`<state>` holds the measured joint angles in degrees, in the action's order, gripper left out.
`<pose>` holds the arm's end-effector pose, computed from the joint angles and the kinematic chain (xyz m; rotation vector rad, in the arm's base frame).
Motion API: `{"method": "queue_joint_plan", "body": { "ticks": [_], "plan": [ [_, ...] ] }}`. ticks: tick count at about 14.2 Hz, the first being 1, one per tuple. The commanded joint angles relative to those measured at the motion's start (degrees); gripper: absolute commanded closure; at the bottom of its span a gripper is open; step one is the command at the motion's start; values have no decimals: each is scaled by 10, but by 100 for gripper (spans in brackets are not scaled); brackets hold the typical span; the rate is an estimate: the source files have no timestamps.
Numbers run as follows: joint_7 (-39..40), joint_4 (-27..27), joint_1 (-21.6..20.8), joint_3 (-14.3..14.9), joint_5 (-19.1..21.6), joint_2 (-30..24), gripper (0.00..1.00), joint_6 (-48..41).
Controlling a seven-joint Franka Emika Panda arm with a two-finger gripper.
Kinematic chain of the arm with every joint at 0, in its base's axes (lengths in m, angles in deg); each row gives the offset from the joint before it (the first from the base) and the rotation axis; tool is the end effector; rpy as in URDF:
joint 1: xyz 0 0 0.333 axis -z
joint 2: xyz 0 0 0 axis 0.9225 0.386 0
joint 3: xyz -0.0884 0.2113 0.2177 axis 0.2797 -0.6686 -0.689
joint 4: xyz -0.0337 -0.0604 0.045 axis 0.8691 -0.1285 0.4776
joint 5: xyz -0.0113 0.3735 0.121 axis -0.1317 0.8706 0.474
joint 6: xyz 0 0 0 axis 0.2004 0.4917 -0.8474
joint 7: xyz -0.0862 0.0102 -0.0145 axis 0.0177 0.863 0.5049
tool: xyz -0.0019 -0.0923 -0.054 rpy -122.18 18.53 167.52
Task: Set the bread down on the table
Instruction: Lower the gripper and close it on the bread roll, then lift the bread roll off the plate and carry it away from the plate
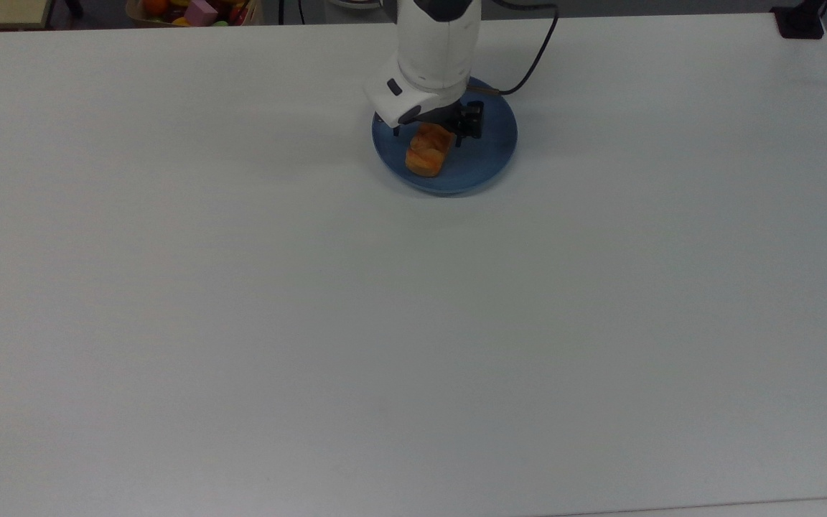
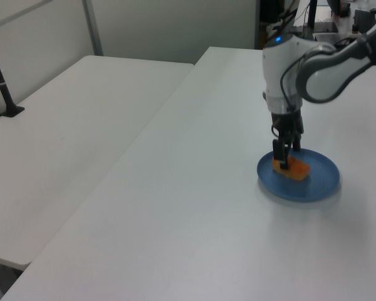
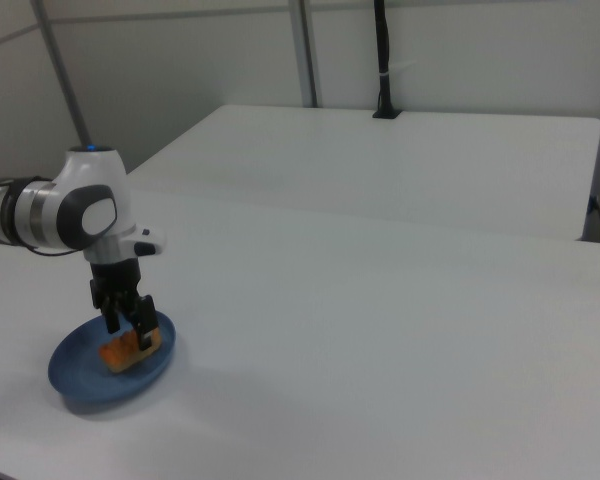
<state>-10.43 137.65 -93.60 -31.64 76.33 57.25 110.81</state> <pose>0.5327 0.1646 0.3285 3.0883 -0.1688 -0.2574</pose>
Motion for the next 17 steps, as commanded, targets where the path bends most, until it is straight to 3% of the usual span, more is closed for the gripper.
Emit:
{"method": "queue_joint_plan", "body": {
  "ticks": [1, 4, 6, 9, 15, 17],
  "plan": [
    [-20, 25, -11, 6, -9, -10, 33, 24],
    [-21, 23, -11, 6, -9, -10, 77, 30],
    [-20, 18, -11, 6, -10, -17, 96, 26],
    [-20, 8, -11, 6, -9, -60, 100, -12],
    [-12, -79, -2, 11, -10, -126, 100, -171],
    [9, -105, 18, 13, -21, -133, 100, -204]
  ]
}}
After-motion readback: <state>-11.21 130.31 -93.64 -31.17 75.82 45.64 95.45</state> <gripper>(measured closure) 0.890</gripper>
